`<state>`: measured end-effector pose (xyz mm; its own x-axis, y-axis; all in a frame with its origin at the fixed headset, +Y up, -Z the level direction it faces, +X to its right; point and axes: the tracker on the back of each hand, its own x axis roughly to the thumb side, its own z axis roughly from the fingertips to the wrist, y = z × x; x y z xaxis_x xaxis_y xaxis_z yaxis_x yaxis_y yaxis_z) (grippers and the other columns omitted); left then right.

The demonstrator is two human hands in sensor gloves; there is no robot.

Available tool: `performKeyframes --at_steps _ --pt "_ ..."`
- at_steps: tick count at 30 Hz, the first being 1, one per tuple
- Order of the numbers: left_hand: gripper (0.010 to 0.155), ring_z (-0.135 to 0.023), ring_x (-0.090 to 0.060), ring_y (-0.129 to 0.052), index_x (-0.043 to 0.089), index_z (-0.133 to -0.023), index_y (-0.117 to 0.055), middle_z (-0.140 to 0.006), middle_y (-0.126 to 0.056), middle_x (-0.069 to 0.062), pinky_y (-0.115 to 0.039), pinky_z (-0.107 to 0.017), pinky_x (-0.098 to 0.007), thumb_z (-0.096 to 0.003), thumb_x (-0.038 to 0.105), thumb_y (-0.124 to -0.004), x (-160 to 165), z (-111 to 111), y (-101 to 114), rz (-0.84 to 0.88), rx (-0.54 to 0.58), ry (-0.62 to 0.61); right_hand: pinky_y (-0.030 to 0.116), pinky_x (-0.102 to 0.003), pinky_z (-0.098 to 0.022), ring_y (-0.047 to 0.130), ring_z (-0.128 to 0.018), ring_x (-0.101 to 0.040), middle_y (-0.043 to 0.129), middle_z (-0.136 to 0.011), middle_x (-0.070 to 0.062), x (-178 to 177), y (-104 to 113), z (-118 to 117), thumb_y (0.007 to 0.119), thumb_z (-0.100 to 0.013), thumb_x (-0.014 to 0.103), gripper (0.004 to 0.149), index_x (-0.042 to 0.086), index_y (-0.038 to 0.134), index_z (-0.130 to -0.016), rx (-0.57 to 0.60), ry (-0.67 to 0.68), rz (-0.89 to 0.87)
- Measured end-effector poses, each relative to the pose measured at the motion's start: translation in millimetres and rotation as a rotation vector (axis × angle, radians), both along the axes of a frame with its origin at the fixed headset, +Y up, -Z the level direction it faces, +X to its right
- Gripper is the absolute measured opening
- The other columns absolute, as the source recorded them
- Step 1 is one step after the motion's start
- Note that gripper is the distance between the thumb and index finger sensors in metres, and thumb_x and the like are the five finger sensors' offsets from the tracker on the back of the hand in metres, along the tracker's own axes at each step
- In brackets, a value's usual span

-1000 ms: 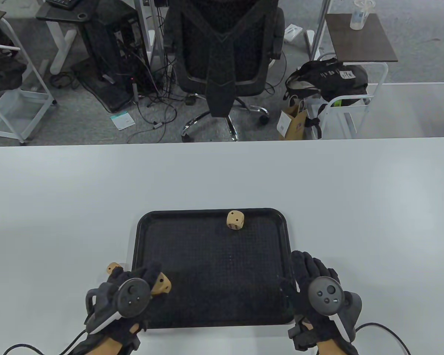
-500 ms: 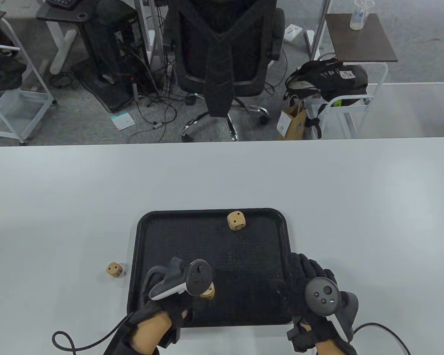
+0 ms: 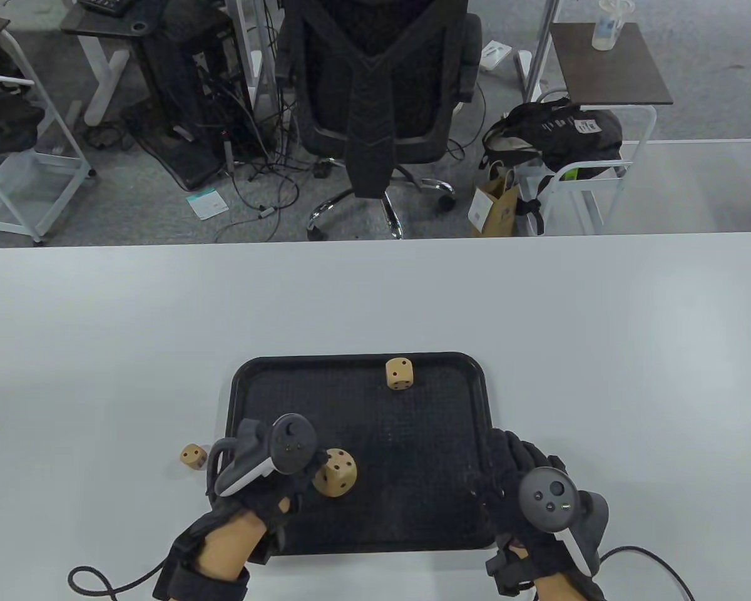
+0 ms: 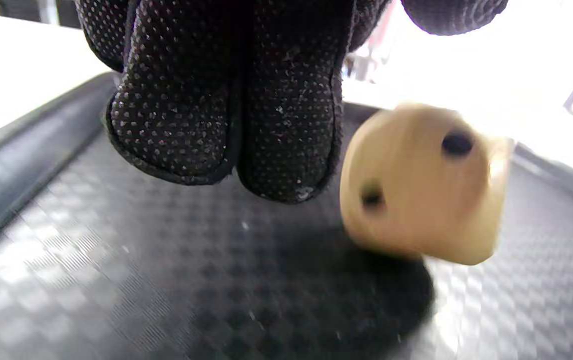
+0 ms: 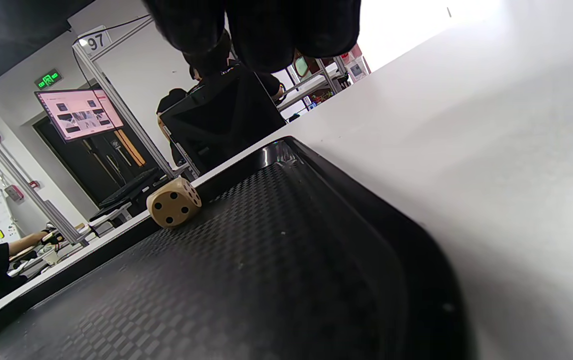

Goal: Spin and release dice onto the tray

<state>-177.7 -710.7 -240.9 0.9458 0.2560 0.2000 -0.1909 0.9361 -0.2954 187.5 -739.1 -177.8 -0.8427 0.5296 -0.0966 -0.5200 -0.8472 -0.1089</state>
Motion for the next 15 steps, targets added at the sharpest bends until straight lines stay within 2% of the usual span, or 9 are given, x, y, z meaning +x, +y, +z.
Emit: performKeyframes --at_steps 5,7,10,15 --pt "0.068 -0.052 -0.038 -0.105 0.019 -0.103 -0.060 -0.067 -0.103 -0.009 -0.068 -0.066 -0.061 -0.0465 0.055 -0.064 -27 10 26 0.041 0.079 0.043 0.035 -0.065 -0.079 0.057 -0.104 -0.030 0.058 -0.111 0.001 1 1 0 0.063 -0.033 0.066 0.077 0.036 0.052 -0.104 0.005 -0.003 -0.005" --pt "0.068 -0.065 -0.041 -0.100 0.021 -0.104 -0.059 -0.081 -0.097 -0.011 -0.062 -0.070 -0.064 -0.0463 0.056 -0.065 -39 15 33 0.066 0.115 0.061 0.035 -0.065 -0.079 0.057 -0.104 -0.030 0.058 -0.111 0.001 0 1 1 0.063 -0.033 0.066 0.077 0.036 0.052 -0.104 0.009 -0.002 -0.002" --pt "0.070 -0.086 -0.044 -0.086 0.025 -0.106 -0.055 -0.101 -0.079 -0.014 -0.049 -0.075 -0.068 -0.0457 0.058 -0.068 -57 20 37 0.043 0.147 0.096 0.035 -0.065 -0.079 0.057 -0.104 -0.030 0.058 -0.111 0.001 0 0 0 0.063 -0.034 0.065 0.077 0.036 0.052 -0.104 0.009 0.001 0.003" --pt "0.074 -0.098 -0.047 -0.071 0.028 -0.108 -0.050 -0.111 -0.062 -0.015 -0.040 -0.077 -0.070 -0.0447 0.059 -0.072 -87 20 28 -0.062 0.139 0.165 0.035 -0.065 -0.079 0.057 -0.104 -0.030 0.058 -0.111 0.001 0 1 1 0.063 -0.034 0.066 0.077 0.036 0.052 -0.104 0.009 0.002 0.005"
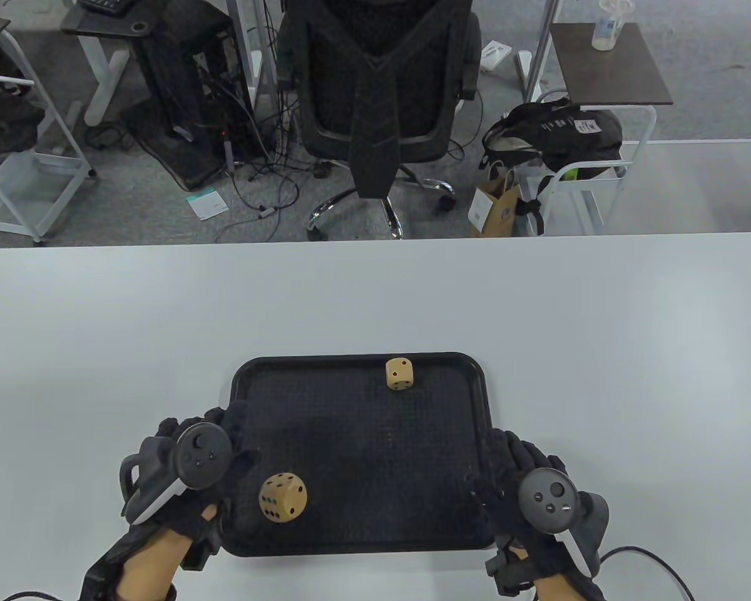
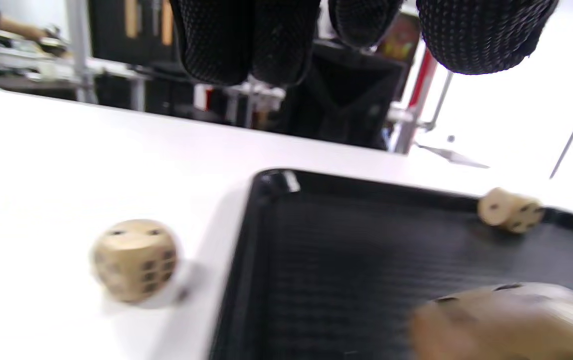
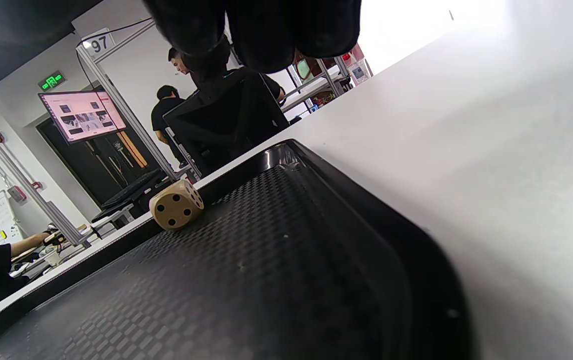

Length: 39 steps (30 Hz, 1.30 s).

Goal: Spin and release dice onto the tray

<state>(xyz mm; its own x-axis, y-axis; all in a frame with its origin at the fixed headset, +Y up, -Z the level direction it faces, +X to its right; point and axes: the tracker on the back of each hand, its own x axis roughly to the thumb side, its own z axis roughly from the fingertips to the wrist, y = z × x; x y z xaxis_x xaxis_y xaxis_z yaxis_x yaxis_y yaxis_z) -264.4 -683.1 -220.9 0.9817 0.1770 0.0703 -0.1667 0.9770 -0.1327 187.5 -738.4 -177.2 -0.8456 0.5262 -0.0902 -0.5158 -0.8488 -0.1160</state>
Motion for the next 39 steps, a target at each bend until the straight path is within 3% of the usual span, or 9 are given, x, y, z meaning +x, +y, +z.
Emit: performKeyframes --at_steps 11,22,30,36,39 --pt "0.074 -0.100 -0.046 -0.068 0.029 -0.107 -0.050 -0.112 -0.059 -0.014 -0.040 -0.077 -0.070 -0.0436 0.056 -0.077 -52 -8 -44 -0.044 -0.089 0.120 0.035 -0.065 -0.078 0.057 -0.104 -0.030 0.058 -0.111 0.001 0 0 0 0.063 -0.034 0.065 0.076 0.036 0.052 -0.104 0.002 0.003 0.004" --pt "0.070 -0.089 -0.042 -0.083 0.026 -0.101 -0.065 -0.101 -0.077 -0.010 -0.050 -0.075 -0.067 -0.0398 0.056 -0.083 -55 -14 -76 -0.150 -0.095 0.144 0.035 -0.065 -0.078 0.056 -0.104 -0.030 0.058 -0.111 0.001 -1 -1 0 0.064 -0.034 0.065 0.077 0.036 0.052 -0.104 -0.003 0.004 0.011" --pt "0.060 -0.077 -0.035 -0.093 0.025 -0.091 -0.071 -0.090 -0.086 -0.005 -0.060 -0.072 -0.062 -0.0398 0.052 -0.087 -48 -17 -83 -0.206 0.020 0.175 0.035 -0.065 -0.078 0.057 -0.104 -0.030 0.058 -0.111 0.001 -2 1 2 0.064 -0.034 0.065 0.076 0.036 0.053 -0.103 0.011 0.003 0.017" --pt "0.058 -0.078 -0.037 -0.093 0.025 -0.091 -0.072 -0.090 -0.086 -0.008 -0.059 -0.072 -0.063 -0.0402 0.046 -0.090 -55 -17 -83 -0.088 0.010 0.178 0.036 -0.065 -0.078 0.057 -0.104 -0.030 0.058 -0.111 0.001 -3 2 3 0.065 -0.034 0.065 0.076 0.036 0.053 -0.103 0.017 0.010 0.021" --pt "0.058 -0.078 -0.038 -0.092 0.025 -0.092 -0.073 -0.091 -0.086 -0.008 -0.058 -0.073 -0.064 -0.0405 0.046 -0.090 -50 -14 -72 -0.042 0.041 0.151 0.035 -0.065 -0.078 0.057 -0.104 -0.030 0.058 -0.111 0.001 -2 2 2 0.065 -0.035 0.065 0.076 0.036 0.053 -0.103 0.022 0.013 0.011"
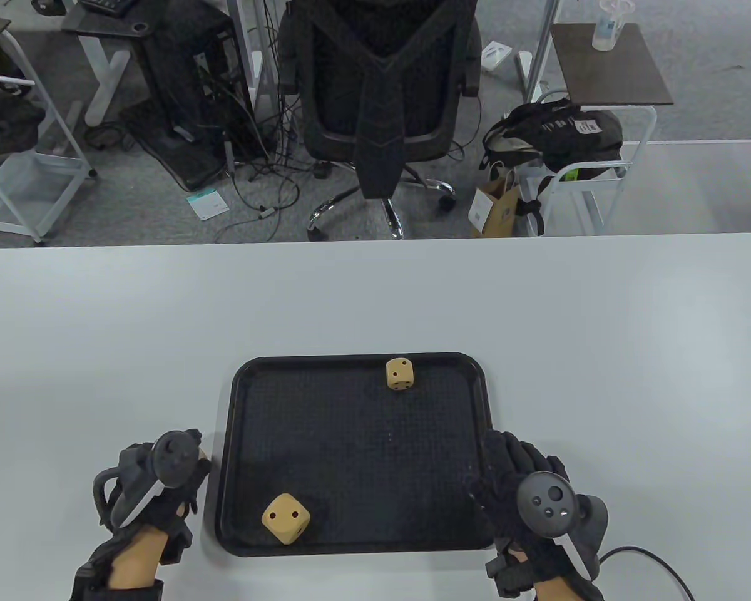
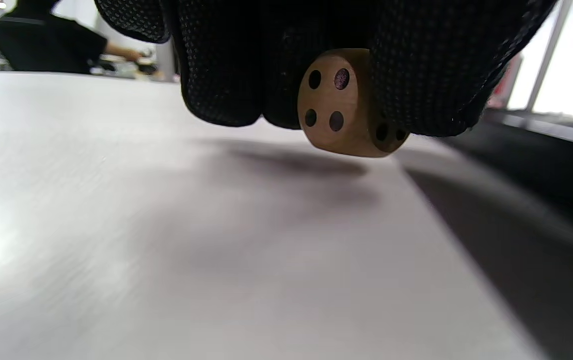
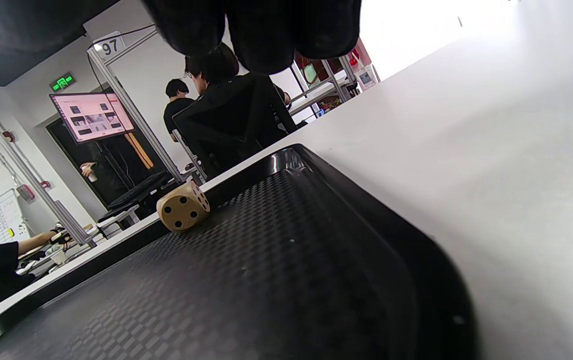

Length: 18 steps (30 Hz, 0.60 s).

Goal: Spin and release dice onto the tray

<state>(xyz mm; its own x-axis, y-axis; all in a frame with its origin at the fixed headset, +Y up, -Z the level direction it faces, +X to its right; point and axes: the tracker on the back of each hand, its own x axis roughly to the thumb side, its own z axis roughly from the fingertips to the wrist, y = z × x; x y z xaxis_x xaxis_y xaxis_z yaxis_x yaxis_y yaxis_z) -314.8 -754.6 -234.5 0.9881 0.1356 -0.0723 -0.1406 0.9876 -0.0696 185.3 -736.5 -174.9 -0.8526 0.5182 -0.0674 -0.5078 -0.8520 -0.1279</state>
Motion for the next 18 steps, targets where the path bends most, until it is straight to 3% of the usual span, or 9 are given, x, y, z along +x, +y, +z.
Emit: performKeyframes --at_steps 5,7,13,17,18 --pt "0.059 -0.077 -0.038 -0.093 0.024 -0.092 -0.074 -0.091 -0.086 -0.009 -0.059 -0.072 -0.064 -0.0392 0.038 -0.094 27 5 30 0.086 0.082 -0.096 0.036 -0.065 -0.078 0.057 -0.104 -0.030 0.058 -0.111 0.001 0 0 0 0.065 -0.035 0.065 0.075 0.036 0.053 -0.103 0.002 -0.002 -0.002" --pt "0.059 -0.075 -0.037 -0.094 0.024 -0.092 -0.075 -0.089 -0.088 -0.008 -0.060 -0.072 -0.063 -0.0402 0.048 -0.089 43 7 38 0.081 0.075 -0.154 0.036 -0.065 -0.078 0.057 -0.104 -0.030 0.058 -0.111 0.001 0 0 0 0.065 -0.035 0.064 0.075 0.036 0.053 -0.103 0.001 -0.001 0.001" --pt "0.059 -0.074 -0.037 -0.093 0.025 -0.091 -0.077 -0.087 -0.088 -0.008 -0.059 -0.072 -0.063 -0.0390 0.050 -0.090 98 3 41 0.007 -0.068 -0.323 0.036 -0.065 -0.078 0.058 -0.104 -0.030 0.058 -0.111 0.001 0 0 1 0.065 -0.035 0.064 0.075 0.036 0.053 -0.103 0.002 -0.001 0.009" --pt "0.056 -0.083 -0.039 -0.086 0.026 -0.094 -0.074 -0.096 -0.079 -0.009 -0.053 -0.075 -0.065 -0.0416 0.035 -0.092 125 -6 34 -0.078 -0.228 -0.353 0.036 -0.065 -0.078 0.058 -0.104 -0.030 0.058 -0.111 0.001 -1 0 1 0.065 -0.035 0.064 0.075 0.036 0.053 -0.103 0.001 0.001 0.011" --pt "0.055 -0.086 -0.040 -0.083 0.027 -0.095 -0.073 -0.099 -0.076 -0.010 -0.050 -0.076 -0.065 -0.0430 0.033 -0.091 132 -10 30 -0.102 -0.312 -0.359 0.036 -0.065 -0.078 0.058 -0.103 -0.030 0.059 -0.111 0.001 -1 0 1 0.065 -0.035 0.064 0.075 0.036 0.053 -0.103 0.000 0.003 0.012"
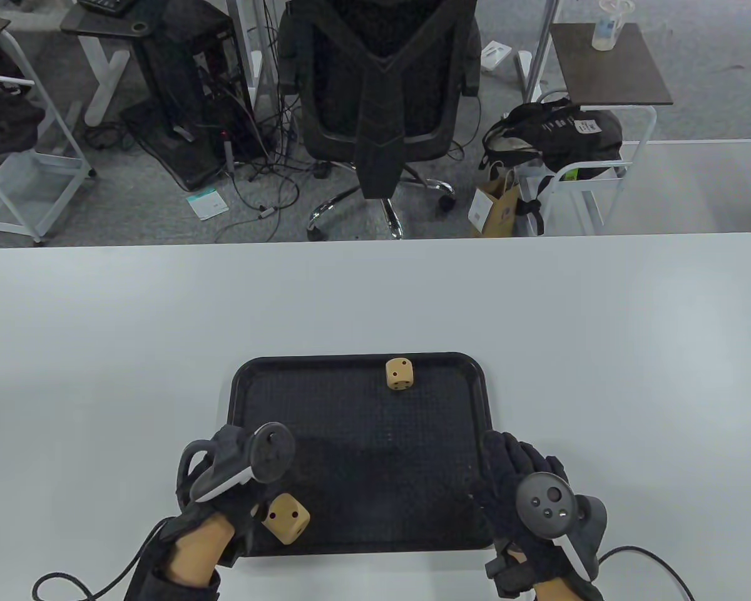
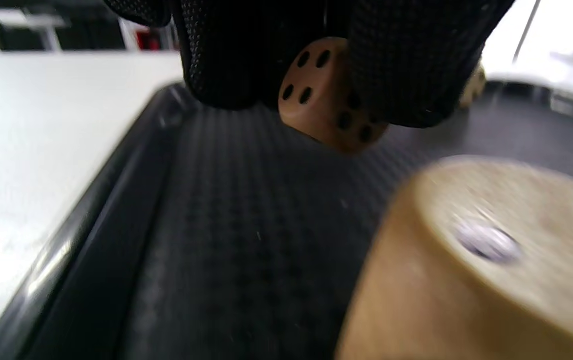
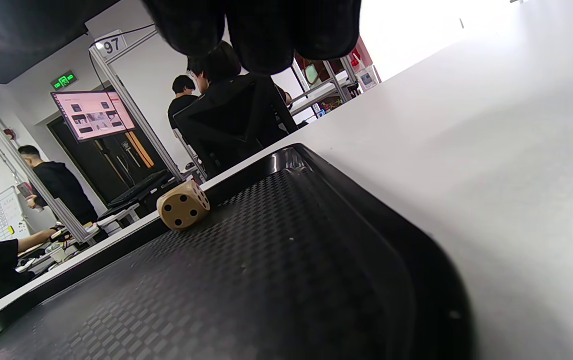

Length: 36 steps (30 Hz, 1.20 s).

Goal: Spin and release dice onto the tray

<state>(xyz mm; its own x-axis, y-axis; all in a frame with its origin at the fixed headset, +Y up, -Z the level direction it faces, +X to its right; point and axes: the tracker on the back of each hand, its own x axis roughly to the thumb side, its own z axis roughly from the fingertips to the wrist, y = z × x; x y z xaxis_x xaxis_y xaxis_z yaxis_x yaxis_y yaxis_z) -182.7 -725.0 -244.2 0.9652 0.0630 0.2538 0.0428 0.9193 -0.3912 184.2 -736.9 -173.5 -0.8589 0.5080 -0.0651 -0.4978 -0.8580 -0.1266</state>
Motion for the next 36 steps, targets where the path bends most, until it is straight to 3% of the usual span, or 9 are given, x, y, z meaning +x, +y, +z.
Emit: performKeyframes --at_steps 7,10,11,12,13,16,22,28,36 --pt "0.053 -0.094 -0.040 -0.077 0.027 -0.097 -0.071 -0.106 -0.068 -0.009 -0.046 -0.077 -0.066 -0.0460 0.027 -0.086 26 -13 -19 -0.126 -0.168 -0.034 0.036 -0.065 -0.078 0.058 -0.103 -0.030 0.059 -0.110 0.001 -1 0 0 0.065 -0.035 0.064 0.075 0.036 0.053 -0.103 -0.009 0.006 0.001" --pt "0.052 -0.092 -0.040 -0.082 0.027 -0.096 -0.073 -0.106 -0.072 -0.011 -0.051 -0.076 -0.065 -0.0458 0.026 -0.086 26 -18 -18 -0.117 -0.146 -0.037 0.036 -0.065 -0.078 0.059 -0.103 -0.030 0.059 -0.110 0.001 -1 0 0 0.065 -0.035 0.064 0.075 0.036 0.053 -0.103 -0.011 0.008 -0.001" --pt "0.052 -0.087 -0.040 -0.088 0.027 -0.097 -0.071 -0.103 -0.078 -0.012 -0.053 -0.076 -0.064 -0.0465 0.031 -0.083 22 -20 -16 -0.146 -0.102 -0.003 0.036 -0.065 -0.078 0.058 -0.103 -0.030 0.059 -0.110 0.001 -1 0 0 0.065 -0.035 0.064 0.075 0.036 0.053 -0.103 -0.011 0.008 -0.001" --pt "0.055 -0.077 -0.039 -0.096 0.025 -0.098 -0.069 -0.093 -0.089 -0.011 -0.057 -0.074 -0.063 -0.0470 0.044 -0.070 18 -22 -14 -0.167 -0.054 0.037 0.036 -0.065 -0.078 0.059 -0.103 -0.030 0.059 -0.110 0.001 -1 0 -1 0.065 -0.035 0.065 0.075 0.036 0.053 -0.103 -0.011 0.009 -0.001" --pt "0.055 -0.060 -0.035 -0.105 0.022 -0.096 -0.071 -0.073 -0.103 -0.005 -0.066 -0.070 -0.059 -0.0465 0.046 -0.066 13 -24 -11 -0.146 -0.013 0.061 0.036 -0.065 -0.078 0.059 -0.103 -0.030 0.059 -0.110 0.001 -1 0 -1 0.064 -0.035 0.065 0.076 0.036 0.053 -0.103 -0.008 0.011 -0.006" --pt "0.057 -0.045 -0.034 -0.107 0.021 -0.095 -0.074 -0.059 -0.107 -0.004 -0.074 -0.061 -0.057 -0.0455 0.047 -0.066 -1 -22 3 -0.048 0.089 0.061 0.036 -0.065 -0.078 0.059 -0.103 -0.030 0.059 -0.110 0.001 -1 0 -1 0.064 -0.035 0.065 0.075 0.036 0.053 -0.103 -0.004 0.010 -0.007" --pt "0.059 -0.051 -0.035 -0.106 0.022 -0.096 -0.073 -0.064 -0.106 -0.005 -0.071 -0.064 -0.058 -0.0453 0.051 -0.066 -22 -5 26 0.037 0.196 0.066 0.036 -0.065 -0.078 0.058 -0.103 -0.030 0.059 -0.110 0.001 -1 0 0 0.065 -0.035 0.065 0.075 0.036 0.053 -0.103 -0.003 0.012 0.000" --pt "0.061 -0.070 -0.039 -0.099 0.024 -0.099 -0.070 -0.084 -0.096 -0.009 -0.062 -0.070 -0.062 -0.0455 0.054 -0.067 -44 20 39 0.144 0.291 0.073 0.036 -0.065 -0.078 0.058 -0.103 -0.030 0.060 -0.110 0.001 -2 0 0 0.065 -0.035 0.065 0.075 0.036 0.053 -0.103 0.003 0.014 0.007" --pt "0.064 -0.098 -0.046 -0.072 0.030 -0.104 -0.060 -0.108 -0.069 -0.011 -0.038 -0.078 -0.070 -0.0458 0.056 -0.068 -70 53 44 0.240 0.510 0.065 0.036 -0.065 -0.078 0.058 -0.103 -0.030 0.059 -0.110 0.001 -3 1 0 0.065 -0.035 0.065 0.075 0.036 0.053 -0.103 0.009 0.015 0.009"
